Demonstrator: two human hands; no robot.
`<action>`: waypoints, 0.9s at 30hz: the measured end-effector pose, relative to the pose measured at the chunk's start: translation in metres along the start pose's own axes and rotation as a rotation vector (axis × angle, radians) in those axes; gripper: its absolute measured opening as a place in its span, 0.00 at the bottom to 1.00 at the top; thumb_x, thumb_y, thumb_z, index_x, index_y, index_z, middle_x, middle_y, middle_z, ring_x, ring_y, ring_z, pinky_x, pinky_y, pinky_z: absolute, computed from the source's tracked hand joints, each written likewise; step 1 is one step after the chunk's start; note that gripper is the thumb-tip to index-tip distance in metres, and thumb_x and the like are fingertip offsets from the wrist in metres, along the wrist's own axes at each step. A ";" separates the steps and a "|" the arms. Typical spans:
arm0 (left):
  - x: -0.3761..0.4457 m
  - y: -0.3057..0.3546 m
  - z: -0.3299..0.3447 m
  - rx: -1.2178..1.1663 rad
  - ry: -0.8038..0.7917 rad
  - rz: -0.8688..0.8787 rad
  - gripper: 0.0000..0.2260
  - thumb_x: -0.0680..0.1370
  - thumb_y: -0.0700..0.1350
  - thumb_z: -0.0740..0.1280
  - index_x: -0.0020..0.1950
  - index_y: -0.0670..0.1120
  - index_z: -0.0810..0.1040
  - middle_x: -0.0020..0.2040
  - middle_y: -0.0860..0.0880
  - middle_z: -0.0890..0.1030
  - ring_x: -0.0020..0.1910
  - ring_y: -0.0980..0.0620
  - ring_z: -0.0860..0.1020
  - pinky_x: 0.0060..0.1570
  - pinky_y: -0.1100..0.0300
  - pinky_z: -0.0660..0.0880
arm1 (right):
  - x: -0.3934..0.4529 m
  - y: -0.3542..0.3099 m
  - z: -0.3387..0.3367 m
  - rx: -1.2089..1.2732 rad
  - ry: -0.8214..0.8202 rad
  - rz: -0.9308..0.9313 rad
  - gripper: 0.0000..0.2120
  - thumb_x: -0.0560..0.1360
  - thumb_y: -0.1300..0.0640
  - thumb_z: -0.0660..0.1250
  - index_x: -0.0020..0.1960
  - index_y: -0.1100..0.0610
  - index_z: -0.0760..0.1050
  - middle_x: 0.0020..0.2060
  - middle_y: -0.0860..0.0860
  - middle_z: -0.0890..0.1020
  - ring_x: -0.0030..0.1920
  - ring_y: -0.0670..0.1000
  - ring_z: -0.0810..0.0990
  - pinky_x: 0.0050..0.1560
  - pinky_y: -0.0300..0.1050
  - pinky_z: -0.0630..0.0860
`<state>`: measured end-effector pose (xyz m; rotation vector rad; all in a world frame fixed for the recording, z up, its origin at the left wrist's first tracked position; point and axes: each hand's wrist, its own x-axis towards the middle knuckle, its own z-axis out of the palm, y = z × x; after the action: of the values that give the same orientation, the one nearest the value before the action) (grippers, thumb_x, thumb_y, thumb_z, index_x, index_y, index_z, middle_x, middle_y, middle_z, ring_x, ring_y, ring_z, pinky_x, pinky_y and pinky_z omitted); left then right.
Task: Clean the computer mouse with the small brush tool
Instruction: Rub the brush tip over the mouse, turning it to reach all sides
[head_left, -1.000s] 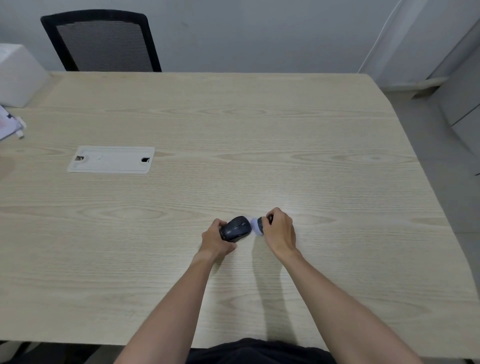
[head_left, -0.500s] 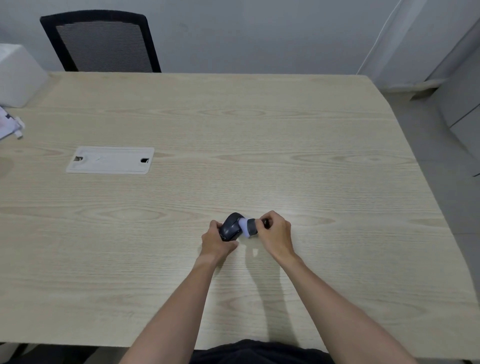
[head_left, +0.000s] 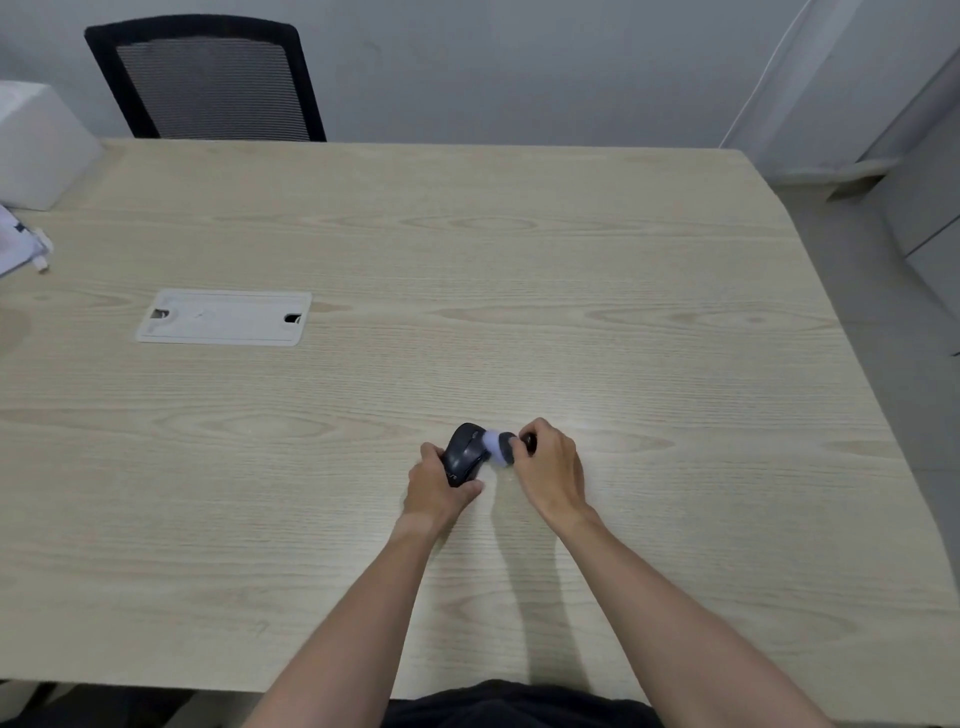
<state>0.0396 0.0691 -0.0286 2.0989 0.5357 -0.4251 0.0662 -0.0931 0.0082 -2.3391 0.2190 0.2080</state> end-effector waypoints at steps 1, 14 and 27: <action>0.000 -0.001 0.001 0.038 0.004 0.012 0.25 0.68 0.49 0.78 0.54 0.48 0.66 0.47 0.51 0.78 0.43 0.53 0.80 0.47 0.54 0.79 | -0.001 0.000 0.000 0.014 0.028 -0.010 0.05 0.78 0.54 0.66 0.47 0.56 0.76 0.41 0.48 0.80 0.41 0.48 0.78 0.38 0.40 0.73; -0.005 -0.001 -0.001 0.038 0.054 0.021 0.23 0.64 0.47 0.79 0.50 0.46 0.69 0.44 0.49 0.79 0.40 0.53 0.80 0.39 0.54 0.80 | -0.013 0.004 -0.001 0.101 -0.098 -0.222 0.05 0.75 0.59 0.70 0.42 0.54 0.75 0.34 0.43 0.78 0.35 0.43 0.77 0.36 0.33 0.71; -0.003 0.003 -0.007 0.052 0.014 0.028 0.24 0.64 0.50 0.80 0.49 0.46 0.69 0.44 0.48 0.79 0.39 0.52 0.79 0.37 0.55 0.78 | -0.008 0.008 0.001 -0.029 -0.200 -0.248 0.03 0.75 0.61 0.70 0.44 0.57 0.75 0.37 0.48 0.80 0.37 0.48 0.78 0.39 0.44 0.76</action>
<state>0.0392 0.0722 -0.0209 2.1577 0.5074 -0.4125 0.0570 -0.0971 0.0036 -2.3289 -0.1729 0.3206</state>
